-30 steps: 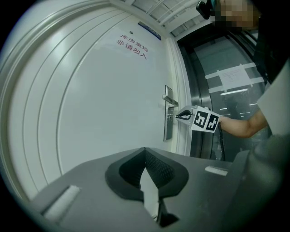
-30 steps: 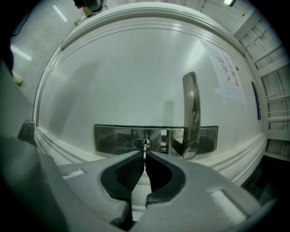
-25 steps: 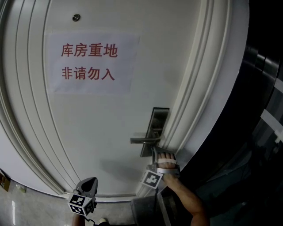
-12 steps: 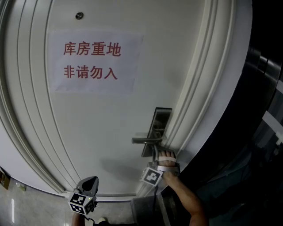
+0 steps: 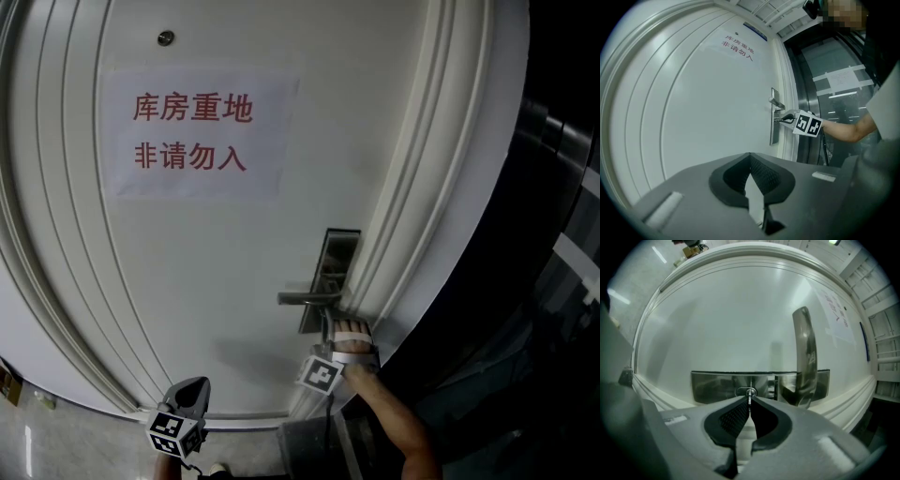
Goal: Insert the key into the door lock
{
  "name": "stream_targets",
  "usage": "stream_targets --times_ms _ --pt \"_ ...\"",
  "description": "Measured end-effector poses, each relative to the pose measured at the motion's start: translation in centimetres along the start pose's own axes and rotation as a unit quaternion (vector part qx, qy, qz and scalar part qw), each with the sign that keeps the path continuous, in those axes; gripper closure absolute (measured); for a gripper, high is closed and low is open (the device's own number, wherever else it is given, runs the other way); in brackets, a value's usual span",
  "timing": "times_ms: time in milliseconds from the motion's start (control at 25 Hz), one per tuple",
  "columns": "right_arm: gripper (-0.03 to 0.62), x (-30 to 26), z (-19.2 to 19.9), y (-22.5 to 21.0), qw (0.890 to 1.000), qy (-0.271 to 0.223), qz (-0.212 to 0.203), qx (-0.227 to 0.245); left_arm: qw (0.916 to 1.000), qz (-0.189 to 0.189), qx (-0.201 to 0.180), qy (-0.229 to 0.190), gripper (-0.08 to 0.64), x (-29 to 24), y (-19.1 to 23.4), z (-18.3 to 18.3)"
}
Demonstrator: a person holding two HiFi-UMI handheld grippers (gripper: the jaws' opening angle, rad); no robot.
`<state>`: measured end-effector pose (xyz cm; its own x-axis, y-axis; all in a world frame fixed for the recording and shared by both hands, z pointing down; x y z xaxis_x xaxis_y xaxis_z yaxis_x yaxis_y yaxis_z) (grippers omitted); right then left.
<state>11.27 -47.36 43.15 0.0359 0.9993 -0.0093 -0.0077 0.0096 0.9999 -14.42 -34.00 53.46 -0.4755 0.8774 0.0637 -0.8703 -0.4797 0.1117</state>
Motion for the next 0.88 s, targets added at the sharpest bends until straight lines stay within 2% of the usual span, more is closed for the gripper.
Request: stream_targets --times_ms 320,640,880 --pt "0.576 0.2 0.1 -0.1 1.000 -0.009 0.018 -0.024 1.0000 -0.005 0.002 0.001 0.557 0.5 0.2 0.1" --pt "0.460 0.5 1.0 0.7 0.999 -0.007 0.021 -0.032 0.9999 -0.010 0.002 0.001 0.557 1.3 0.1 0.2" --pt "0.451 1.4 1.0 0.5 0.999 -0.012 0.031 -0.035 1.0000 -0.009 0.000 0.000 0.557 1.7 -0.3 0.1"
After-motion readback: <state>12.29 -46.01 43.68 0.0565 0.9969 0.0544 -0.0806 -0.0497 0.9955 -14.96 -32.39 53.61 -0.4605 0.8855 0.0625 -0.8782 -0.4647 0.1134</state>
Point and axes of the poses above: the fingertips, and each gripper's own axes: x backward along the fingers, y to its left, z out of its underside, the point moved 3 cm from there along x, backward along the fingers, and after that the axes turned 8 degrees about -y, right-handed, at the moved point
